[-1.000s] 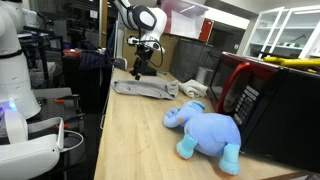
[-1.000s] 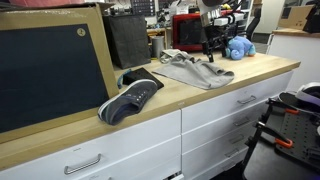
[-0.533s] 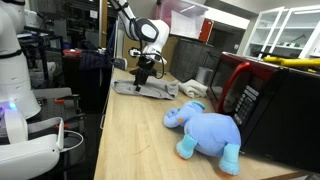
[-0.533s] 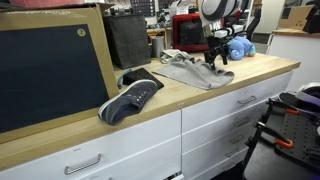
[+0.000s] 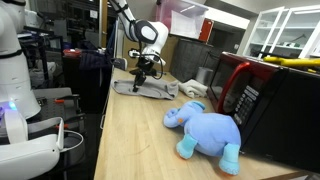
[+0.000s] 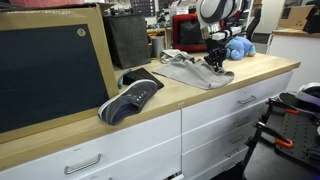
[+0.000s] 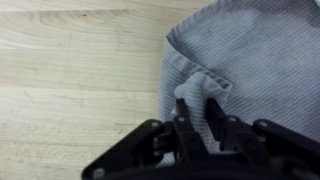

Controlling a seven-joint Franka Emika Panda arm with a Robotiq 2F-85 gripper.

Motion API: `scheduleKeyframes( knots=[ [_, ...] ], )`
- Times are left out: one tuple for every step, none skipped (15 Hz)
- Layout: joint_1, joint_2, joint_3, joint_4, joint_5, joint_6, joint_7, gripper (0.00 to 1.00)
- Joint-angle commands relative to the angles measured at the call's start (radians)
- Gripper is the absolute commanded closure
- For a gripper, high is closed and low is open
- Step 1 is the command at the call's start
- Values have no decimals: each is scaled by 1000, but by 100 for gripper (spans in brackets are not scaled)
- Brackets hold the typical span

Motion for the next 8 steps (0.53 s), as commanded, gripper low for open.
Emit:
scheduleKeyframes(
  knots=[
    [23, -27, 3, 13, -36, -23, 33, 99],
    [28, -27, 0, 20, -61, -21, 32, 100],
    [32, -26, -4, 27, -91, -20, 31, 100],
    [34, -24, -8, 37, -125, -18, 36, 100],
    [34, -22, -11, 45, -159, -16, 41, 99],
    [33, -20, -15, 52, -197, -11, 42, 99],
    [32, -16, -19, 58, -233, -7, 44, 99],
    [31, -15, -23, 60, -264, -5, 42, 99]
  ],
)
